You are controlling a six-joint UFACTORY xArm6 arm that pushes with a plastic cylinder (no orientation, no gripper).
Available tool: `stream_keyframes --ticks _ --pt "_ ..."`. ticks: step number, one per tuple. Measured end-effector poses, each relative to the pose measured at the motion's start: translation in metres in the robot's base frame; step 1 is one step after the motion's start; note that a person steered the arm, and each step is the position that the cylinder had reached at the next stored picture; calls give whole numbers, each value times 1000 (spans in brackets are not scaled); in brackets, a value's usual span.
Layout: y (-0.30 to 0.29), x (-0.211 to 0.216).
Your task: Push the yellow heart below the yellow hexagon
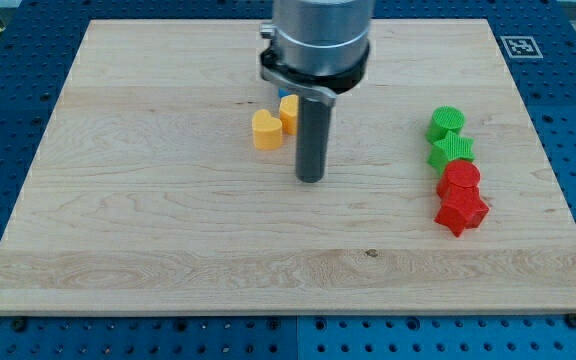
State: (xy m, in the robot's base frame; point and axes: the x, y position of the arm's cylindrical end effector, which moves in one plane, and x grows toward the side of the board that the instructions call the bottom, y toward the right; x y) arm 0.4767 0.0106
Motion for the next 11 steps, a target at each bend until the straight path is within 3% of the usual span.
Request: stream_keyframes --ticks 2,4,6,7,11 --pt "-1 1" --pt "-62 6" --pt "-97 -68" --pt "-90 -83" --pt "-46 -56"
